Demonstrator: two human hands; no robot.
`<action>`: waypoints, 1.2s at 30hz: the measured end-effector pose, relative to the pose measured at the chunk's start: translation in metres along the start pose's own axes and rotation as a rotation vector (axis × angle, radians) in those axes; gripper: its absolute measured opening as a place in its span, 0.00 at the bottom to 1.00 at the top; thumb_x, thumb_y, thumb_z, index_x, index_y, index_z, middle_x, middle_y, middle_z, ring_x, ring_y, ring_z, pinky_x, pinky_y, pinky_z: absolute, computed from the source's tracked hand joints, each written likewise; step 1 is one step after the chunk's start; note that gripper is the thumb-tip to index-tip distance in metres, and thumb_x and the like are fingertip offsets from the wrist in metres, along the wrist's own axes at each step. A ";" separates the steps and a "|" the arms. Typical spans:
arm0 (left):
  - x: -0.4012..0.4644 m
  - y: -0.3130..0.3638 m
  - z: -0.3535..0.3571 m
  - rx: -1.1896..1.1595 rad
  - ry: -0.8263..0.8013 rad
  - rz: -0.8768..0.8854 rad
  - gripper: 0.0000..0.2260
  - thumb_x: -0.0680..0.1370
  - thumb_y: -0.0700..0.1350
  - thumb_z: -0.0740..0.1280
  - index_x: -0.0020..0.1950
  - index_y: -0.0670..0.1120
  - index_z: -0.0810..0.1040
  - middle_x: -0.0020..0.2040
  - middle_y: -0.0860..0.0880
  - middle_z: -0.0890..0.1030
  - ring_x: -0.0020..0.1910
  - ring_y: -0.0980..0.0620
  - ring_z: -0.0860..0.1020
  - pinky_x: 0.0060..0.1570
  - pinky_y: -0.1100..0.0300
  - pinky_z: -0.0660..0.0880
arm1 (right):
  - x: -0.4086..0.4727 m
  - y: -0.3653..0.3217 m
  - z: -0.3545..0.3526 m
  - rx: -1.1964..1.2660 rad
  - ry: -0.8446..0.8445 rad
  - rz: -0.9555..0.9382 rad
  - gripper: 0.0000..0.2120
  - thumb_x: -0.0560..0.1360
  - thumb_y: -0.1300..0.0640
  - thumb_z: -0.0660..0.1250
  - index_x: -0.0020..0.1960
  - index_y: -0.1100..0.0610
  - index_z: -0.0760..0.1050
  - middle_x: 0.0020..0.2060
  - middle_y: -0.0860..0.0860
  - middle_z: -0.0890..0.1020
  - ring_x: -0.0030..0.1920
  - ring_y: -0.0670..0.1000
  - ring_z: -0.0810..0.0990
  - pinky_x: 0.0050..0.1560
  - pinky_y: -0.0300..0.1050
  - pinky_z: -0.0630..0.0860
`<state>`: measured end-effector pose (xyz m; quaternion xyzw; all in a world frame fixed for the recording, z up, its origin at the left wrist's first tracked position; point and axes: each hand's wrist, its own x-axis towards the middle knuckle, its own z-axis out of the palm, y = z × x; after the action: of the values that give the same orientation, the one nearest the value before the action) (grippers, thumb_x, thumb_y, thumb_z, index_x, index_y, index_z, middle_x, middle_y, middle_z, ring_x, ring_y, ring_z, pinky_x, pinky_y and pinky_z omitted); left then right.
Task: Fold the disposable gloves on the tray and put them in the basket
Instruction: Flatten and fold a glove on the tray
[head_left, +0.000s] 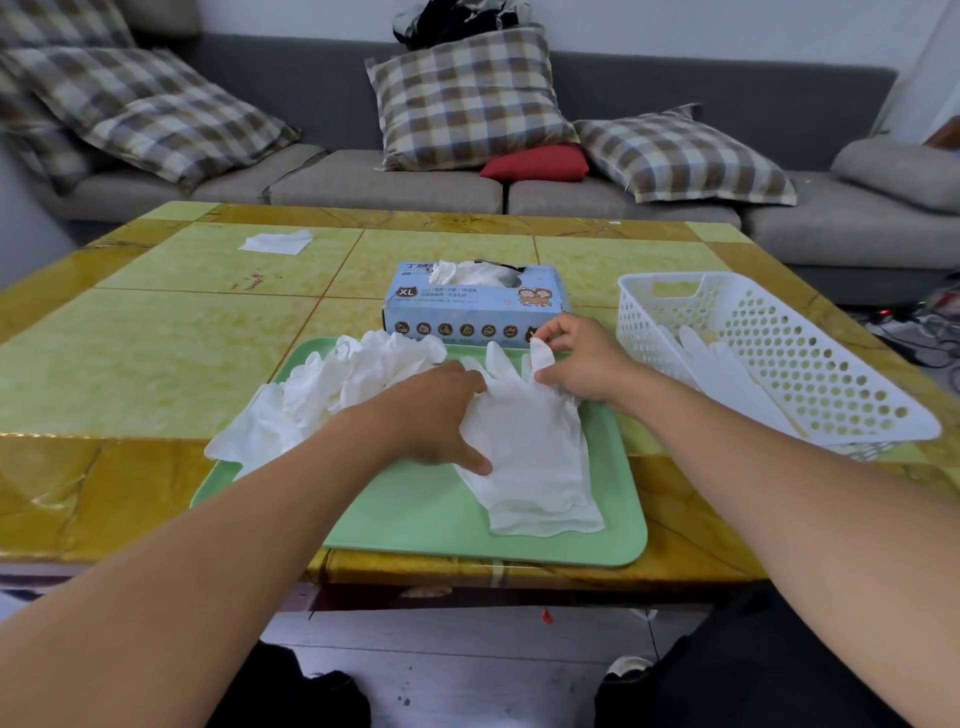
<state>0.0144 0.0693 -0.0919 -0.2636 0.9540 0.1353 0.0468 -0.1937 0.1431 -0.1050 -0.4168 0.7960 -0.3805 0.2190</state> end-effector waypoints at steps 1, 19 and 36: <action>-0.001 0.001 -0.001 0.018 -0.006 -0.006 0.44 0.67 0.61 0.79 0.76 0.48 0.64 0.68 0.49 0.69 0.67 0.47 0.70 0.67 0.50 0.70 | 0.000 0.000 -0.003 -0.030 0.037 -0.021 0.19 0.72 0.67 0.74 0.60 0.55 0.76 0.51 0.49 0.81 0.47 0.52 0.81 0.42 0.44 0.75; -0.018 0.037 0.009 0.089 -0.084 0.109 0.33 0.65 0.70 0.75 0.61 0.53 0.72 0.56 0.54 0.74 0.55 0.50 0.74 0.55 0.51 0.74 | 0.000 0.005 -0.010 -0.461 0.121 -0.021 0.06 0.74 0.65 0.71 0.40 0.57 0.82 0.43 0.52 0.84 0.45 0.53 0.82 0.50 0.49 0.81; -0.011 0.025 0.010 -0.022 -0.120 0.136 0.24 0.73 0.62 0.74 0.61 0.51 0.73 0.53 0.53 0.75 0.51 0.51 0.75 0.51 0.55 0.73 | 0.017 0.003 0.008 -0.270 0.144 0.000 0.09 0.71 0.62 0.76 0.35 0.53 0.82 0.39 0.48 0.85 0.44 0.49 0.83 0.48 0.45 0.81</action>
<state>0.0111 0.0975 -0.0941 -0.1900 0.9636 0.1643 0.0915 -0.1990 0.1270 -0.1129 -0.4140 0.8535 -0.2991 0.1033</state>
